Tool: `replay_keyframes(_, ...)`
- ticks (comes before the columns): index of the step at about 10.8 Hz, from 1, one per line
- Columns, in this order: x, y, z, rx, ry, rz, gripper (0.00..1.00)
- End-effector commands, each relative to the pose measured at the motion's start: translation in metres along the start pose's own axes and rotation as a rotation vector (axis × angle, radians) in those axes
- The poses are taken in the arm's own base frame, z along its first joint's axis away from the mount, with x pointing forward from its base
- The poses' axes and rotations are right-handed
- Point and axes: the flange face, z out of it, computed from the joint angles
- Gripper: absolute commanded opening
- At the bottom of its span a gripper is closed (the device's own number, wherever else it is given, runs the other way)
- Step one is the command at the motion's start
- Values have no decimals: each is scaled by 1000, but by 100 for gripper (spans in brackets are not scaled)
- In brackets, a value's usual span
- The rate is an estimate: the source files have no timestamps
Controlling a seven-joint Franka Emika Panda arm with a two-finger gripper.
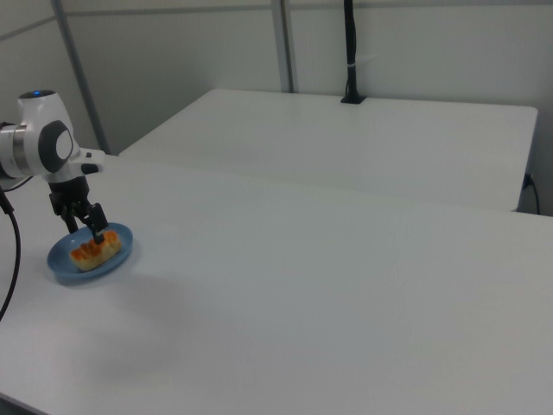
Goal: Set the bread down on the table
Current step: 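Lower the gripper over the bread roll and close on it, then lift the bread roll off the plate and carry it beside the plate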
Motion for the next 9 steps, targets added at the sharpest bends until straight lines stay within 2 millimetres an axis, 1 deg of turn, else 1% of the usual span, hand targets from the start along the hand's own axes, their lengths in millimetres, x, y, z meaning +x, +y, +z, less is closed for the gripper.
replay_keyframes(1, 2, -5, 21, -44, 22, 5, 99)
replay_keyframes(2, -2, -11, 30, -60, 17, -10, 98)
replay_keyframes(3, -1, -11, 34, -77, 25, -9, 92)
replay_keyframes(4, 1, -13, 35, -68, 44, -6, 77)
replay_keyframes(5, 1, -13, 37, -65, 46, -5, 55)
replay_keyframes(6, 2, -13, 36, -62, 48, -3, 37)
replay_keyframes(7, 5, -9, 30, -60, 53, 3, 31)
replay_keyframes(8, 12, -7, 16, -51, 70, 10, 30)
replay_keyframes(9, 23, 8, 6, -57, 69, 39, 30)
